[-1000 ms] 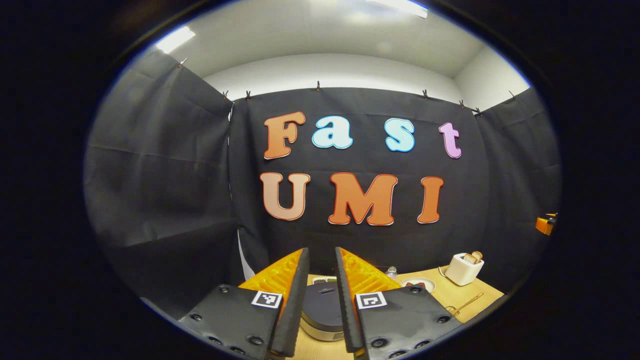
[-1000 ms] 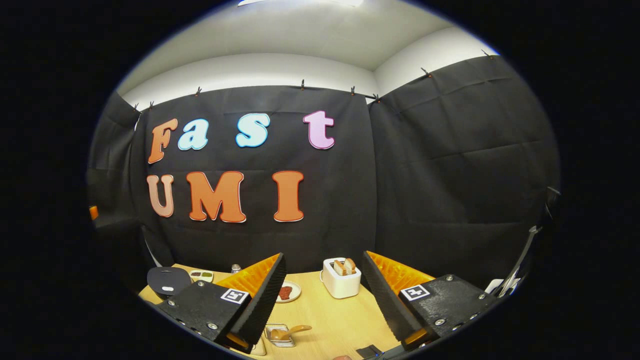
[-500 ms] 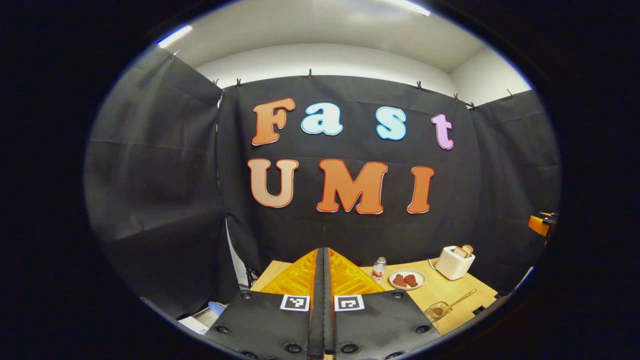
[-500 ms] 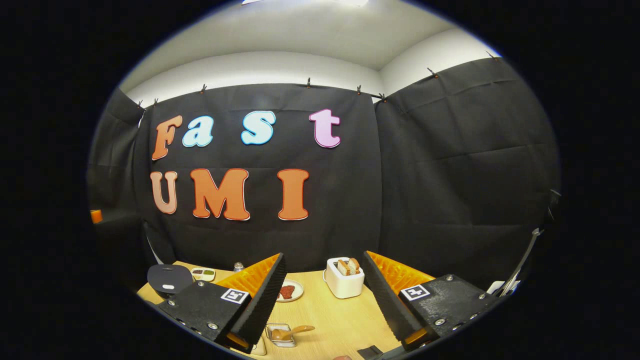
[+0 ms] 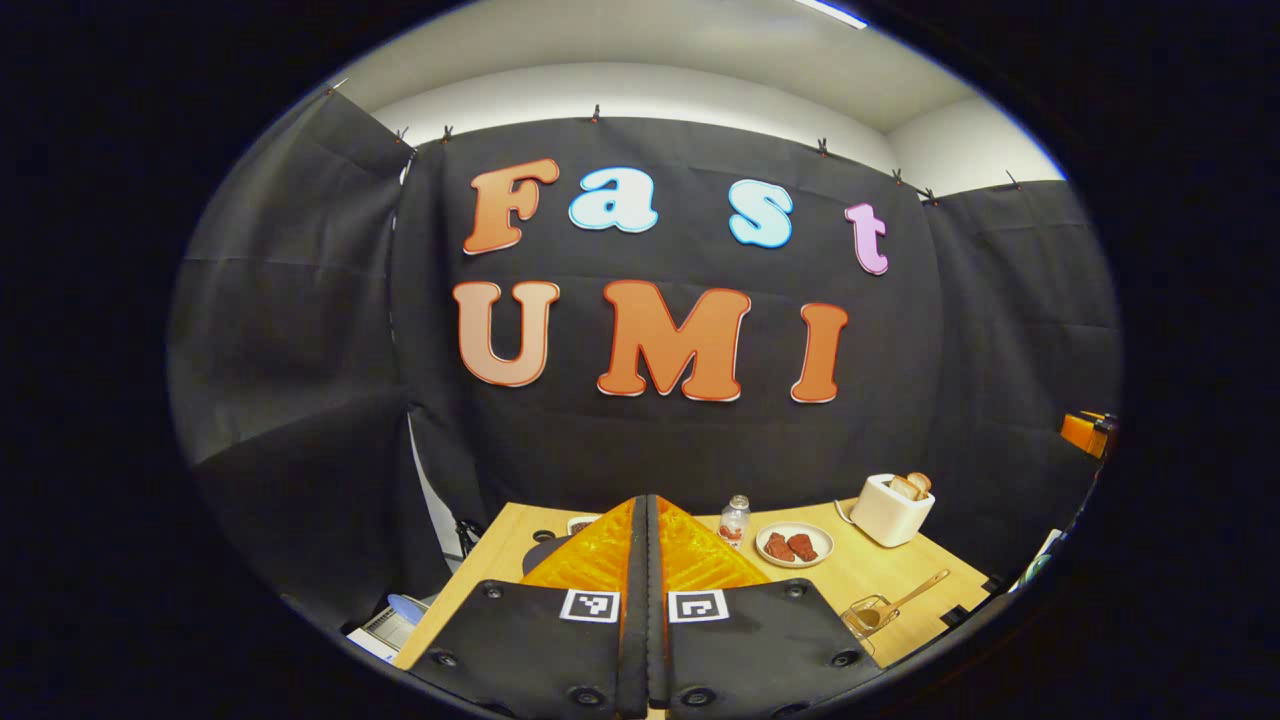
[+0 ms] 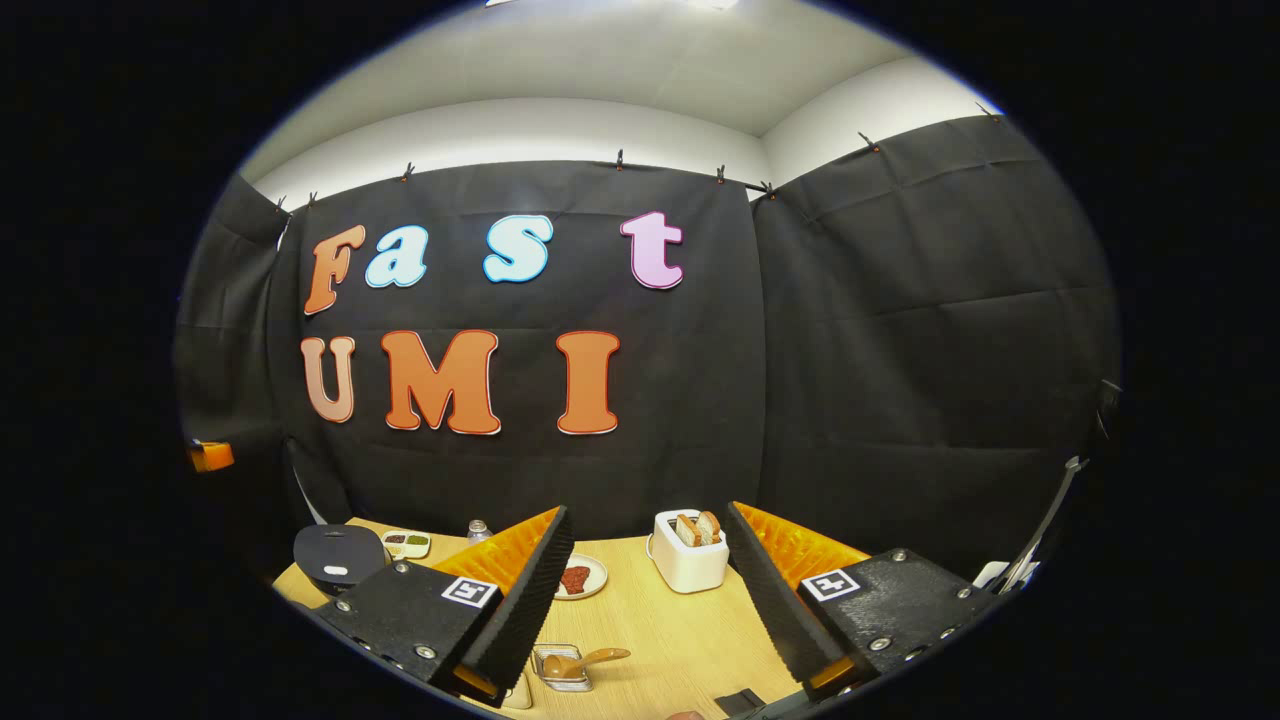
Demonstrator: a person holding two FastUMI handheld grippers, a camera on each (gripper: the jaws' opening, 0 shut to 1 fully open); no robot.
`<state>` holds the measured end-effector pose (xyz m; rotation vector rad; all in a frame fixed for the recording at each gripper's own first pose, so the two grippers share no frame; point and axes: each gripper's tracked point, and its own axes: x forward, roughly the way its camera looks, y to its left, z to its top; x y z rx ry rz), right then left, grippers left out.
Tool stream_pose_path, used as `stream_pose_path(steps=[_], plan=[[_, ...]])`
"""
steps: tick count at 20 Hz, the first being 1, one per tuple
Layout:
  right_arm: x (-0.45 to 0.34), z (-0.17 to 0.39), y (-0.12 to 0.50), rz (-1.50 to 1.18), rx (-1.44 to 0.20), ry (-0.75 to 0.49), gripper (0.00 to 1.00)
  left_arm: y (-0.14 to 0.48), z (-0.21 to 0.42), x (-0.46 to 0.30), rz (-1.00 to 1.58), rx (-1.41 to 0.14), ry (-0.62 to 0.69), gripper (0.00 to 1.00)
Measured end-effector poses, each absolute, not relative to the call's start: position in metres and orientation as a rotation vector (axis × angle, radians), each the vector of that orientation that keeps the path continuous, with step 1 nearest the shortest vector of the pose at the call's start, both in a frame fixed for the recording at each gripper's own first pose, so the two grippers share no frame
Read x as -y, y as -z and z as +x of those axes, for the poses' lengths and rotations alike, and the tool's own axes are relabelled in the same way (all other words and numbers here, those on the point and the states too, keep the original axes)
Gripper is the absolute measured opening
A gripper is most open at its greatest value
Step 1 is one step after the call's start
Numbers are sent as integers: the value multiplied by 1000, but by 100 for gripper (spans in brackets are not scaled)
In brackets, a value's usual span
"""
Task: Close the left gripper, press the button to open the rice cooker; take a wooden spoon from the chopstick holder with the right hand, scoop a spoonful of rice and pour it into the rice cooker, then put the wooden spoon back into the chopstick holder.
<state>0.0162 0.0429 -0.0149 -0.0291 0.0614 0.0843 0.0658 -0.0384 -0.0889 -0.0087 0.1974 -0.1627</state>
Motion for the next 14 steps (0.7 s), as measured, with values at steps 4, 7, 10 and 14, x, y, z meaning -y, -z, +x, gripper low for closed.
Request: stream_pose_path(steps=[4, 7, 10, 14], plan=[[-41, 18, 21, -29, -84, -81, 95, 134, 97, 48, 16, -259, 175, 4], [-34, 18, 26, -30, -101, -65, 95, 184, 109, 58, 11, -337, 193, 4], [-30, 18, 31, -31, -120, -47, 95, 229, 113, 64, 4, -413, 213, 4], [-28, 14, 41, -28, -149, -44, 95, 274, 116, 64, -21, -504, 220, 7]])
